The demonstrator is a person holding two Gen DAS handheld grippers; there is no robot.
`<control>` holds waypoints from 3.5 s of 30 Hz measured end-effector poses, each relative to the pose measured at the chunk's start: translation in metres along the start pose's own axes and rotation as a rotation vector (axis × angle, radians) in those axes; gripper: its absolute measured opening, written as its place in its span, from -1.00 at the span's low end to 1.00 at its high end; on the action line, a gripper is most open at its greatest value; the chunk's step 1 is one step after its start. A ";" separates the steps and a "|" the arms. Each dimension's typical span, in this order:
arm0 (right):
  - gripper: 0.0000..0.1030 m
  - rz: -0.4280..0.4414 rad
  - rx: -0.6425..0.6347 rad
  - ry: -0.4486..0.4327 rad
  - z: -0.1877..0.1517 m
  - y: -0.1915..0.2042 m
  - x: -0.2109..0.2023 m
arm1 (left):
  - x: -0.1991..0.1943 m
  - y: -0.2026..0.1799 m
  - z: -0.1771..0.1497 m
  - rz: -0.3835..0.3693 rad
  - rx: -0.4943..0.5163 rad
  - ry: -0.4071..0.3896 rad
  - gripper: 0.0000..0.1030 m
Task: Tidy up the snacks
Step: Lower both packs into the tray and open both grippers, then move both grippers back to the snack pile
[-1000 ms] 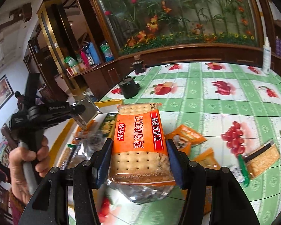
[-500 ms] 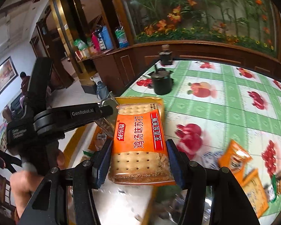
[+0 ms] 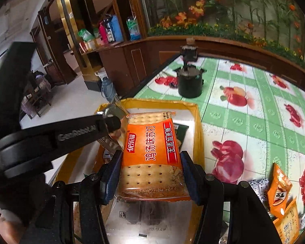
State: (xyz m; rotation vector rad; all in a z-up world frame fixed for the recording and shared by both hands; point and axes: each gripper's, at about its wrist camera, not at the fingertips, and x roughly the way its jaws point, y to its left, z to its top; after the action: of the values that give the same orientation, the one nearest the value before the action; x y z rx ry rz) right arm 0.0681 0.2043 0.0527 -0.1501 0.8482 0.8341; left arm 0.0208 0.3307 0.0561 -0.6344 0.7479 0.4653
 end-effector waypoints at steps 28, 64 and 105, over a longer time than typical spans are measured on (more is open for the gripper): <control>0.21 -0.006 0.036 0.049 0.001 -0.008 0.010 | 0.002 0.000 -0.003 0.046 0.006 0.001 -0.57; 0.25 0.027 0.039 -0.022 -0.004 -0.014 -0.038 | -0.028 -0.001 0.000 0.057 0.010 -0.114 -0.13; 0.33 -0.190 0.702 -0.179 -0.100 -0.308 -0.187 | 0.007 -0.194 -0.101 -0.311 0.516 0.267 0.47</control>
State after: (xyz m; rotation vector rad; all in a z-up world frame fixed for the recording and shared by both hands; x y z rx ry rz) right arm 0.1544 -0.1593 0.0588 0.4503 0.8954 0.3314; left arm 0.0925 0.1244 0.0641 -0.3175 0.9582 -0.1066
